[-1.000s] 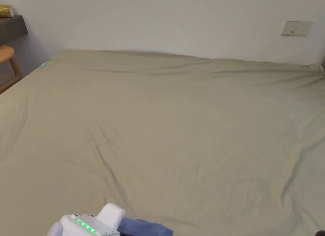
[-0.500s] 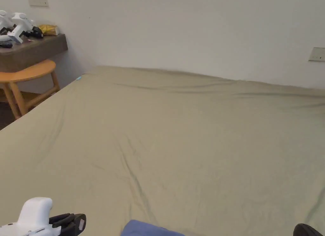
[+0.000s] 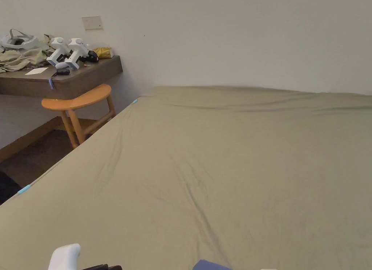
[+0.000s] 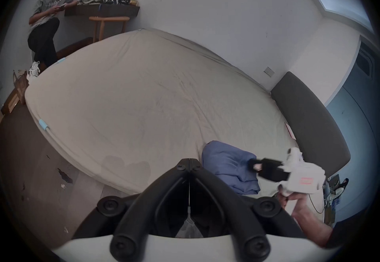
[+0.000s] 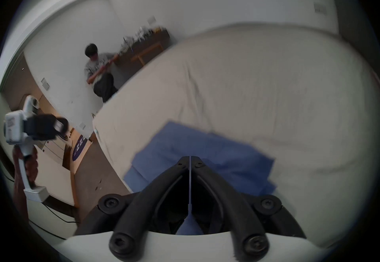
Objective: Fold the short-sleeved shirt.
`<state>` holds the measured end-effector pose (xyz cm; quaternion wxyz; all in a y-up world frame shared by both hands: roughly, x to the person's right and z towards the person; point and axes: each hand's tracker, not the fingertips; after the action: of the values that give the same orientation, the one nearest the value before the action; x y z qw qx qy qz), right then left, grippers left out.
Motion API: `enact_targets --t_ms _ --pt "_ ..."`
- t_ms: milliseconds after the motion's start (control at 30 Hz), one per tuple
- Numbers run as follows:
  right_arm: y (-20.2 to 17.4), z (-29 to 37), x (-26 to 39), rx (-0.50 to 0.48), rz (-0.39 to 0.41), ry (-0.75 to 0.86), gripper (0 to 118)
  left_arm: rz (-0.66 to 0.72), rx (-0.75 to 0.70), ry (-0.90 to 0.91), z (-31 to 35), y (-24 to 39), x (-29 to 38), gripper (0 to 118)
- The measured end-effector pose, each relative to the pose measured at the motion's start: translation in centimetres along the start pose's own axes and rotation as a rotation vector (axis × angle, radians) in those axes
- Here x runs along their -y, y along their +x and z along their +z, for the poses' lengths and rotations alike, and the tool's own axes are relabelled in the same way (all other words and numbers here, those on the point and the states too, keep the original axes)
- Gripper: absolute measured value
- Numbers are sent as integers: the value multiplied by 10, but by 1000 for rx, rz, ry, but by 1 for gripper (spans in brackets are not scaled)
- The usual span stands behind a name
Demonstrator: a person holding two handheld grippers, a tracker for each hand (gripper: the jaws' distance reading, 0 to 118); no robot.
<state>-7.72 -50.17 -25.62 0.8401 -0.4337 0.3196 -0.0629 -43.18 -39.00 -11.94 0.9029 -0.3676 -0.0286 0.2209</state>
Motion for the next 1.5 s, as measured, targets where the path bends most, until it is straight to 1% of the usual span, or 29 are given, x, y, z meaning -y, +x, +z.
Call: enact_targets --t_ms 67,100,133,167,233,267,300,333,367,433,533,567,633,700,767,800,833,867,933,1000,1033,1067,1100,1133,1167,1233,1300,1433,1500 --pt "9 -18 10 29 -78 -79 3 -10 19 -30 -16 4 -4 0" --pt "16 -21 14 26 -119 -72 3 -18 34 -49 -26 4 -5 0" --pt "23 -16 19 -8 -155 -9 3 -22 46 -72 -37 6 -6 0" --pt "30 -12 19 -47 -192 16 3 -27 54 -95 -48 8 -6 3" --pt "42 -13 18 -68 -225 -15 3 -33 69 -146 -73 11 -5 34" --pt "45 -10 21 -63 -216 -7 3 -32 86 -182 -85 12 -5 55" --pt "47 -10 22 -59 -210 -3 3 -30 116 -227 -99 14 -5 84" --pt "50 -11 24 -60 -203 1 3 -33 159 -275 -114 16 -5 101" --pt "52 -11 24 -67 -203 5 3 -42 198 -309 -126 18 -3 107" --pt "55 -11 28 -90 -219 13 3 -94 258 -360 -150 25 -2 107" --pt "58 -11 30 -108 -239 21 3 -146 294 -441 -186 33 1 107" --pt "60 -11 30 -113 -239 23 3 -127 313 -475 -196 35 2 107" --pt "64 -11 31 -128 -267 27 3 -54 412 -563 -216 34 9 107" --pt "67 -11 32 -139 -292 27 3 -39 464 -646 -235 39 18 107" --pt "66 -11 32 -136 -281 29 3 -70 464 -710 -253 49 33 113" --pt "63 -13 31 -107 -251 22 3 -107 485 -674 -254 55 35 114" --pt "62 -12 31 -93 -215 32 3 -120 554 -607 -251 57 30 113" --pt "62 -11 31 -86 -205 36 3 -78 543 -591 -252 56 27 113" --pt "62 -12 30 -85 -204 31 3 77 543 -639 -262 45 27 113" --pt "60 -13 30 -83 -185 33 3 200 628 -661 -265 30 25 112" --pt "58 -13 30 -74 -167 34 3 207 608 -680 -269 26 23 110" --pt "56 -13 30 -65 -148 35 3 171 556 -676 -268 24 20 100" --pt "54 -12 30 -48 -127 38 3 101 479 -669 -265 23 17 70" --pt "52 -13 30 -32 -108 34 3 91 510 -673 -264 22 18 61" --pt "51 -12 31 -45 -108 45 3 112 535 -678 -264 21 18 61" --pt "49 -10 30 -37 -103 47 3 119 515 -682 -265 24 17 60" --pt "51 -7 30 -47 -108 53 3 97 512 -670 -262 25 16 60" --pt "55 14 23 -57 -214 88 3 58 476 -623 -254 18 12 60" --pt "57 28 15 -67 -213 97 3 62 485 -628 -253 9 10 60"
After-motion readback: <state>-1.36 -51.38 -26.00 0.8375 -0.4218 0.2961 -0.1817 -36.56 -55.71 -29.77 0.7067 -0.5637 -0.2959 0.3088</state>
